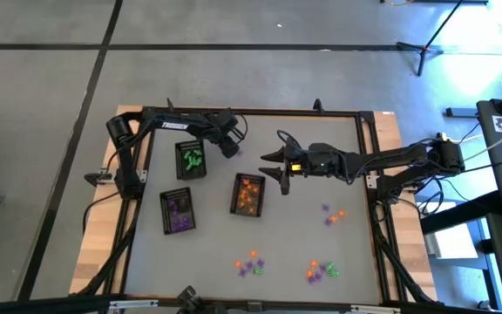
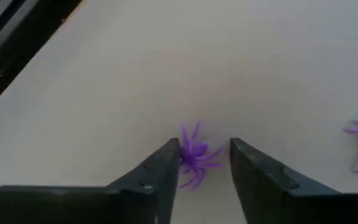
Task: Sort Halloween decoration
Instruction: Put the purple spider toy into the bottom left black basket
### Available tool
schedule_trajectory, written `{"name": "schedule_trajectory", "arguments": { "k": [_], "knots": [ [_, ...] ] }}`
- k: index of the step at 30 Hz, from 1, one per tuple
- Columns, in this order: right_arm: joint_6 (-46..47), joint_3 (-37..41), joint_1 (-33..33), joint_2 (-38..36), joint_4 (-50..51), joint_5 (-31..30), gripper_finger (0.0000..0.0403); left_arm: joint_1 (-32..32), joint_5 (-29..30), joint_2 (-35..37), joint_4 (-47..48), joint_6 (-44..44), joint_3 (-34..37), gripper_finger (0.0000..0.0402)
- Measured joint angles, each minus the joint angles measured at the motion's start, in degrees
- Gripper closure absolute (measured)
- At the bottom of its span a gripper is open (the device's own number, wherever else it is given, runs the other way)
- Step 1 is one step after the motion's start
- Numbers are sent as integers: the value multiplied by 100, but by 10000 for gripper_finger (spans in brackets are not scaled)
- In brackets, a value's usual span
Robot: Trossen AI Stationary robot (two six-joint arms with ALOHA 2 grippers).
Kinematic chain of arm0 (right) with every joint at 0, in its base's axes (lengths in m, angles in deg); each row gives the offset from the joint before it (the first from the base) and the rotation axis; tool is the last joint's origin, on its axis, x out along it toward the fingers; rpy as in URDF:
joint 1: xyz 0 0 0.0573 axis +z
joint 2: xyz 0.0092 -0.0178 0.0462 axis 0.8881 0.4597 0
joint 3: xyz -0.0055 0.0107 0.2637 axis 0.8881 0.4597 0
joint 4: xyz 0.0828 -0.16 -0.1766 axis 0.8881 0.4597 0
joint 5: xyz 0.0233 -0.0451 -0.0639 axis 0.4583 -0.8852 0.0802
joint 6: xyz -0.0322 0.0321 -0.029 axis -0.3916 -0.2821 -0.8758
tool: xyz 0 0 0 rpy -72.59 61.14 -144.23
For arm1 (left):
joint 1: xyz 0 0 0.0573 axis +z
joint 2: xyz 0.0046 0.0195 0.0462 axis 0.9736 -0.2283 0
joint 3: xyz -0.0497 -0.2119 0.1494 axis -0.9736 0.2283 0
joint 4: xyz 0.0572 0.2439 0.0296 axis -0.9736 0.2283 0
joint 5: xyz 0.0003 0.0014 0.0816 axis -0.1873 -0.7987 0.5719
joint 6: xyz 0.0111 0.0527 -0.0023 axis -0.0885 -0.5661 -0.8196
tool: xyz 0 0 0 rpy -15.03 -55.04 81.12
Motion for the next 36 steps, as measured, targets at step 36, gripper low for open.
{"name": "schedule_trajectory", "arguments": {
  "k": [36],
  "knots": [
    [65, 0, 0, 0, 114, 69, 205, -2684, -970, 4909, 5073, 1342, -1092, 400]
  ]
}}
